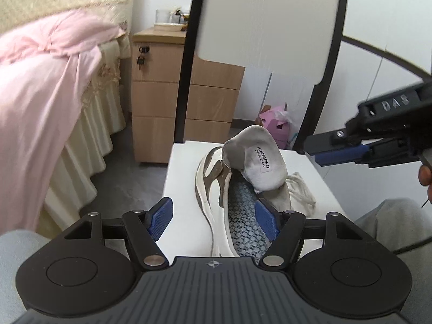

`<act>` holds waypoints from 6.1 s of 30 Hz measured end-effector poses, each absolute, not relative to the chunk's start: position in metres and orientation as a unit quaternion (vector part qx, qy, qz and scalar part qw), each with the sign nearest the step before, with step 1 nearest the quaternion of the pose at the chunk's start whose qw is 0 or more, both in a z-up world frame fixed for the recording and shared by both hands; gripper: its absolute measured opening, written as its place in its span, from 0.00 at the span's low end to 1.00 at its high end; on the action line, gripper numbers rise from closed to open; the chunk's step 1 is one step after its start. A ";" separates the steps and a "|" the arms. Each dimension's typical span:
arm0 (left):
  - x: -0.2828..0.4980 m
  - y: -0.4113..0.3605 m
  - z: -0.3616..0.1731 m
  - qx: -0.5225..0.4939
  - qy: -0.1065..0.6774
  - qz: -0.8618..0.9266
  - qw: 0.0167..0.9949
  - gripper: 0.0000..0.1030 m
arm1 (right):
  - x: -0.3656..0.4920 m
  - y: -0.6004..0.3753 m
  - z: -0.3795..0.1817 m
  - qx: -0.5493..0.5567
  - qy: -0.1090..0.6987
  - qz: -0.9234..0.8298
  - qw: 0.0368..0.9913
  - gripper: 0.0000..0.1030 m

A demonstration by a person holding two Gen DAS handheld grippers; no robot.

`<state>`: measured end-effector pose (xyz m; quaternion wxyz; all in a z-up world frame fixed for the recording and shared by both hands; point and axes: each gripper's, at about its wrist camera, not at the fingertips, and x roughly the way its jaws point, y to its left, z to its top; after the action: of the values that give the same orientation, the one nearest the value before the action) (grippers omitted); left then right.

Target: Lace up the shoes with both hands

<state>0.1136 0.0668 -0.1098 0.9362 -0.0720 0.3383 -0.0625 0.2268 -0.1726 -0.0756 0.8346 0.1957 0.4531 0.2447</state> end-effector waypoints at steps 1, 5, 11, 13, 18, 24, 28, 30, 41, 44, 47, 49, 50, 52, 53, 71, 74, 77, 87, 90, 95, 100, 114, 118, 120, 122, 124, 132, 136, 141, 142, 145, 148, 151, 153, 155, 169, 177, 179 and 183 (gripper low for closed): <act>0.115 0.066 -0.110 -0.073 0.341 -0.064 0.935 0.66 | 0.225 -0.172 -0.073 0.186 0.450 0.244 0.839 0.30; 0.124 0.059 -0.112 -0.060 0.348 -0.079 0.932 0.62 | 0.218 -0.175 -0.070 0.191 0.426 0.246 0.849 0.30; 0.132 0.049 -0.116 -0.039 0.357 -0.085 0.929 0.61 | 0.213 -0.169 -0.084 0.164 0.409 0.248 0.863 0.35; 0.134 0.049 -0.117 -0.033 0.358 -0.084 0.929 0.61 | 0.212 -0.166 -0.090 0.153 0.406 0.246 0.867 0.36; 0.144 0.049 -0.115 -0.016 0.359 -0.084 0.929 0.61 | 0.214 -0.161 -0.104 0.156 0.406 0.232 0.870 0.36; 0.147 0.061 -0.124 -0.036 0.357 -0.080 0.930 0.61 | 0.208 -0.158 -0.107 0.138 0.389 0.232 0.881 0.44; 0.143 0.070 -0.128 -0.050 0.354 -0.079 0.930 0.61 | 0.205 -0.158 -0.108 0.121 0.370 0.236 0.891 0.53; 0.141 0.069 -0.128 -0.045 0.350 -0.090 0.931 0.61 | 0.207 -0.158 -0.108 0.115 0.367 0.238 0.892 0.54; 0.154 0.072 -0.136 -0.056 0.350 -0.097 0.930 0.38 | 0.228 -0.131 -0.096 0.024 0.330 0.295 0.896 0.53; 0.158 0.074 -0.137 -0.069 0.345 -0.104 0.930 0.30 | 0.237 -0.110 -0.096 -0.023 0.313 0.322 0.893 0.52; 0.158 0.073 -0.137 -0.067 0.334 -0.110 0.934 0.22 | 0.244 -0.090 -0.098 -0.058 0.305 0.349 0.884 0.43; 0.158 0.072 -0.138 -0.068 0.331 -0.113 0.935 0.20 | 0.249 -0.080 -0.100 -0.074 0.303 0.361 0.879 0.36; 0.158 0.073 -0.138 -0.070 0.330 -0.114 0.934 0.19 | 0.251 -0.076 -0.102 -0.079 0.305 0.365 0.876 0.31; 0.160 0.077 -0.139 -0.089 0.333 -0.115 0.931 0.14 | 0.254 -0.072 -0.105 -0.096 0.308 0.361 0.875 0.14; 0.161 0.080 -0.139 -0.100 0.336 -0.114 0.930 0.14 | 0.254 -0.071 -0.106 -0.103 0.312 0.359 0.874 0.13; 0.164 0.095 -0.140 -0.136 0.353 -0.125 0.917 0.14 | 0.258 -0.050 -0.138 -0.204 0.432 0.399 0.783 0.11; 0.162 0.096 -0.140 -0.130 0.353 -0.128 0.917 0.14 | 0.267 -0.041 -0.140 -0.209 0.449 0.410 0.766 0.12; 0.164 0.099 -0.141 -0.137 0.356 -0.130 0.915 0.14 | 0.271 -0.034 -0.141 -0.219 0.459 0.418 0.753 0.13; 0.160 0.101 -0.140 -0.132 0.354 -0.134 0.916 0.16 | 0.271 -0.060 -0.118 -0.172 0.466 0.451 0.741 0.35; 0.159 0.100 -0.140 -0.127 0.353 -0.134 0.917 0.16 | 0.273 -0.074 -0.100 -0.137 0.458 0.461 0.748 0.35; 0.155 0.096 -0.138 -0.106 0.353 -0.138 0.919 0.16 | 0.288 -0.076 -0.090 -0.138 0.448 0.446 0.762 0.19; 0.156 0.093 -0.141 -0.088 0.361 -0.148 0.916 0.16 | 0.296 -0.048 -0.107 -0.230 0.451 0.434 0.745 0.15; 0.162 0.091 -0.149 -0.074 0.380 -0.167 0.907 0.15 | 0.315 0.016 -0.154 -0.380 0.495 0.446 0.642 0.12; 0.163 0.095 -0.150 -0.084 0.382 -0.166 0.905 0.16 | 0.316 0.013 -0.151 -0.375 0.497 0.448 0.642 0.12; 0.163 0.095 -0.150 -0.084 0.382 -0.164 0.906 0.16 | 0.315 0.006 -0.144 -0.361 0.498 0.448 0.648 0.13; 0.161 0.093 -0.149 -0.081 0.380 -0.162 0.907 0.16 | 0.314 -0.004 -0.132 -0.333 0.492 0.455 0.663 0.14; 0.161 0.092 -0.148 -0.080 0.379 -0.161 0.908 0.16 | 0.312 -0.016 -0.118 -0.305 0.484 0.461 0.678 0.17; 0.160 0.091 -0.145 -0.080 0.377 -0.152 0.910 0.16 | 0.293 -0.086 -0.082 -0.136 0.428 0.400 0.799 0.36; 0.158 0.091 -0.143 -0.080 0.373 -0.147 0.913 0.16 | 0.266 -0.111 -0.088 -0.075 0.405 0.373 0.832 0.39; 0.152 0.088 -0.140 -0.069 0.367 -0.141 0.917 0.16 | 0.239 -0.102 -0.095 -0.142 0.376 0.390 0.828 0.39; 0.150 0.087 -0.139 -0.067 0.366 -0.141 0.918 0.16 | 0.238 -0.097 -0.095 -0.167 0.370 0.397 0.823 0.40; 0.144 0.084 -0.137 -0.059 0.366 -0.138 0.919 0.16 | 0.236 -0.083 -0.094 -0.237 0.351 0.417 0.804 0.42; 0.136 0.083 -0.133 -0.051 0.356 -0.139 0.923 0.36 | 0.245 -0.064 -0.099 -0.298 0.350 0.438 0.773 0.42; 0.127 0.084 -0.129 -0.045 0.339 -0.139 0.929 0.59 | 0.252 -0.046 -0.107 -0.354 0.351 0.457 0.737 0.43; 0.124 0.086 -0.127 -0.049 0.333 -0.141 0.931 0.60 | 0.256 -0.035 -0.114 -0.374 0.361 0.464 0.717 0.44; 0.122 0.088 -0.126 -0.053 0.333 -0.144 0.930 0.64 | 0.260 -0.024 -0.121 -0.394 0.370 0.470 0.697 0.45; 0.104 0.090 -0.121 -0.051 0.331 -0.145 0.931 0.84 | 0.287 -0.011 -0.144 -0.392 0.432 0.471 0.661 0.61; 0.098 0.077 -0.125 -0.028 0.339 -0.171 0.925 0.88 | 0.293 -0.006 -0.150 -0.367 0.451 0.471 0.663 0.61; 0.098 0.076 -0.126 -0.031 0.342 -0.170 0.923 0.88 | 0.291 -0.001 -0.157 -0.368 0.455 0.465 0.664 0.61; 0.095 0.077 -0.125 -0.033 0.339 -0.163 0.926 0.88 | 0.280 0.004 -0.156 -0.383 0.442 0.472 0.660 0.58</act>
<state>0.0946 0.0766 -0.1254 0.9258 -0.0327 0.3394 -0.1631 0.2798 0.0038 -0.1560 0.6602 -0.3828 0.4417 0.4718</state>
